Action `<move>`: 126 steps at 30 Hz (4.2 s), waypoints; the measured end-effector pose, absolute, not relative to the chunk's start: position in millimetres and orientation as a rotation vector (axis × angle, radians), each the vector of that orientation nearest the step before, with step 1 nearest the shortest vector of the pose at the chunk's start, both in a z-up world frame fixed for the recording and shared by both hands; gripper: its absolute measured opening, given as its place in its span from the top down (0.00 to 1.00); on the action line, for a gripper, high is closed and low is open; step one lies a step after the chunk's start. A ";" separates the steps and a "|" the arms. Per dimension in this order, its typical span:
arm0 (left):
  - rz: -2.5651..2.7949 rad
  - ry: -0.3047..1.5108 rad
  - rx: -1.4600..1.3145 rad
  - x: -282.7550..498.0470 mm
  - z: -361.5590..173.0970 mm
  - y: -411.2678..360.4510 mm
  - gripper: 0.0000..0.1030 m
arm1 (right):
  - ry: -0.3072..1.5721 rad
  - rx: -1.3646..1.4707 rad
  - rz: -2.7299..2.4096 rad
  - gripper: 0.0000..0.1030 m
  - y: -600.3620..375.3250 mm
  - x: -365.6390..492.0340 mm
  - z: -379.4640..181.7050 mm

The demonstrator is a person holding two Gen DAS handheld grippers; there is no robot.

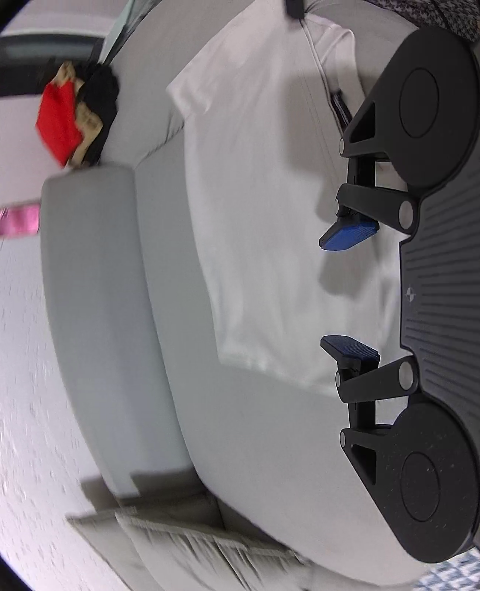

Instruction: Fold clothes

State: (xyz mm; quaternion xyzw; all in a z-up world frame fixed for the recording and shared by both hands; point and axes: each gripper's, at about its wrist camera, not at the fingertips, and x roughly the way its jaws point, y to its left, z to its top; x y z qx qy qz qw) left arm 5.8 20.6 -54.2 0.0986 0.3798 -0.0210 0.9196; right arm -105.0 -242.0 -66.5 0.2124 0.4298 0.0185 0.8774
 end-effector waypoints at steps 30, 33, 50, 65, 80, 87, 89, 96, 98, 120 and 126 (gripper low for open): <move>-0.005 0.819 0.146 -2.6 -85.5 36.4 0.40 | 0.822 1.353 -0.088 0.62 -304.8 -136.6 -134.1; 0.000 0.817 0.153 -3.1 -85.6 35.6 0.39 | 0.765 1.428 -0.136 0.67 -310.2 -139.5 -146.0; 0.028 0.821 0.166 -1.0 -88.8 35.5 0.38 | 0.503 1.421 -0.076 0.54 -320.9 -123.2 -177.8; 0.034 0.809 0.076 12.3 -70.2 54.3 0.40 | 0.531 1.420 -0.105 0.74 -315.1 -94.6 -174.7; 0.061 0.934 0.168 34.4 -78.0 77.4 0.56 | 0.629 1.175 -0.293 0.97 -297.5 -78.6 -137.1; 0.124 0.707 0.024 -3.2 -47.6 113.0 0.51 | 0.618 0.632 -0.298 0.97 -233.9 -47.3 -50.3; 0.183 0.667 0.030 -6.9 -46.7 119.4 0.51 | 0.598 0.473 -0.273 0.97 -204.3 -31.9 -24.3; 0.340 0.669 -0.292 -9.7 -54.6 171.6 0.51 | 0.533 -0.071 -0.004 0.97 -49.9 8.4 11.6; 0.357 0.690 -0.411 -10.3 -61.0 187.4 0.52 | 0.570 -0.168 0.102 0.97 -10.2 11.4 -5.5; 0.359 0.752 -0.614 -16.3 -74.7 216.7 0.55 | 0.813 0.220 0.274 0.97 6.3 50.3 -20.1; 0.370 0.750 -0.611 -18.3 -73.5 216.5 0.55 | 0.861 0.027 0.340 0.92 41.7 37.8 -35.6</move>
